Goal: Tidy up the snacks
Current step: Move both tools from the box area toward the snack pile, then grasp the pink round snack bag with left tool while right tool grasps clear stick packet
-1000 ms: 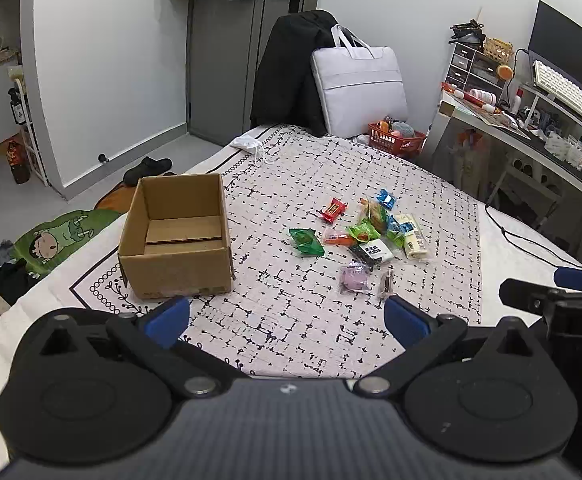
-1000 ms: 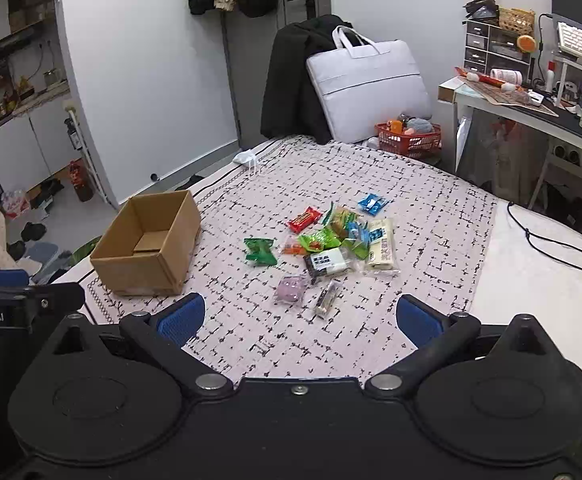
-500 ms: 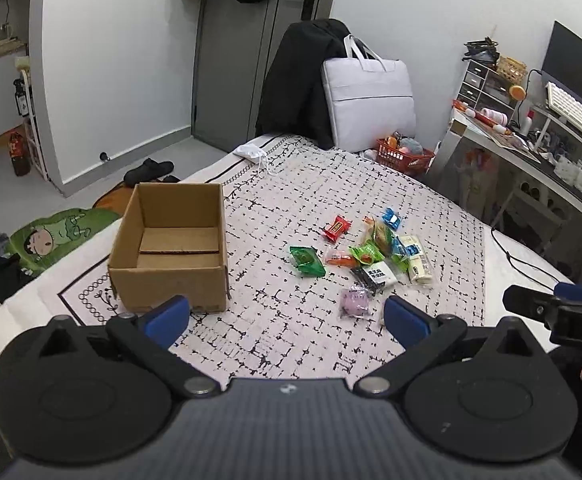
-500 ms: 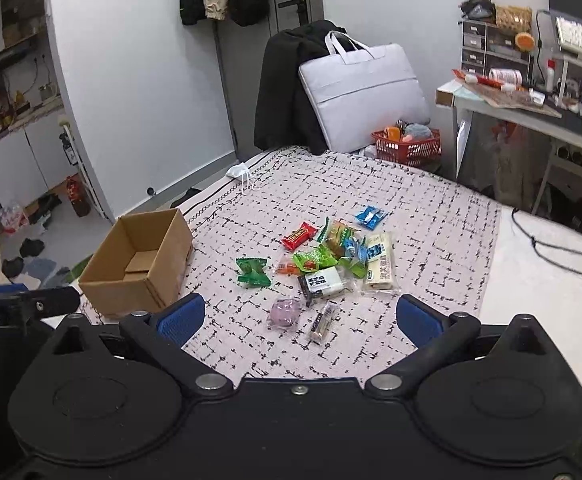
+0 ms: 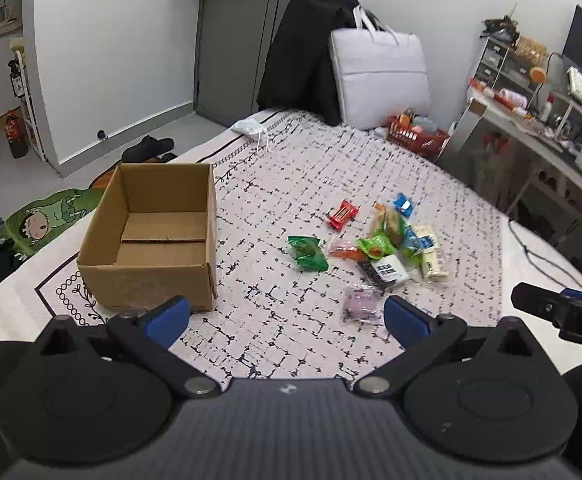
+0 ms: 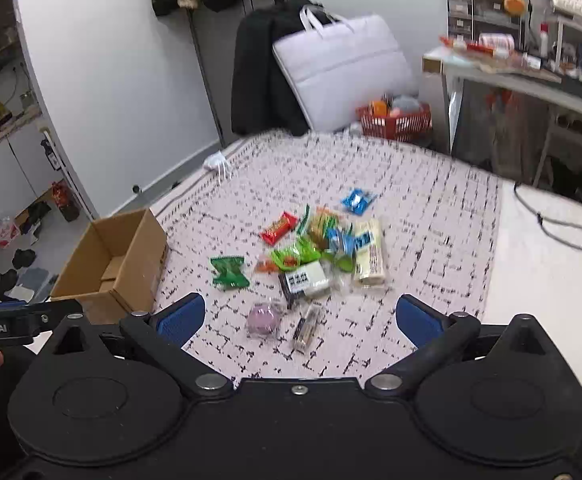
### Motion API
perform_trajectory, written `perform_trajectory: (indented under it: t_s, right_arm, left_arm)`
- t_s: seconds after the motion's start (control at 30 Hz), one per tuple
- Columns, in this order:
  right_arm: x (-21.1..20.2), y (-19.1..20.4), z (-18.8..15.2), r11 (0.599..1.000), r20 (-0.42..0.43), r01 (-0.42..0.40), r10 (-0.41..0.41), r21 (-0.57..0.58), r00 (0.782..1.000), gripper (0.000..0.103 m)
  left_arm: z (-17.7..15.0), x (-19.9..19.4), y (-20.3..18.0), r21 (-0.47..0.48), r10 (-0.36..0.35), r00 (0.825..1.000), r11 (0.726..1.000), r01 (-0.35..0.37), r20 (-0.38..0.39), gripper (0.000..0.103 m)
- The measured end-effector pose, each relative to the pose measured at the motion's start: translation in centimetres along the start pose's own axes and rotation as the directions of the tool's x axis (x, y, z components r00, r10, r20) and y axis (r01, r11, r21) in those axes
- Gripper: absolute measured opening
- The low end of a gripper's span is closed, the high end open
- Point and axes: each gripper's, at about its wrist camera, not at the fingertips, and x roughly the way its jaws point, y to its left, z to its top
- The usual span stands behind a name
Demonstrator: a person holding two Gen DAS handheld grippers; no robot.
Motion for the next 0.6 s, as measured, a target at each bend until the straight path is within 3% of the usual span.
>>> perform_trajectory:
  t_s: [0.27,0.43,0.6]
  right_arm:
    - [2.6,-1.4,0.0,0.998,-0.039,-0.023,0.026,0.067,0.999,0.103]
    - [3.9,-2.1,0.0,0.994,-0.053,0.008,-0.002,0.106,0.999,0.102]
    - [5.7,-3.8,-0.2,0.977,-0.083,0.022,-0.005,0.210,0.997,0.092]
  left_arm:
    - [0.4,3.3,-0.2,-0.005,-0.005,0.998,1.000,0.005,-0.056,0.103]
    - [0.7,5.1,-0.8,0.006,-0.015,0.996,1.000,0.016,-0.085,0.103]
    - [1.1,7.3,-1.2,-0.013,-0.028,0.992,1.000,0.026,-0.120,0.101]
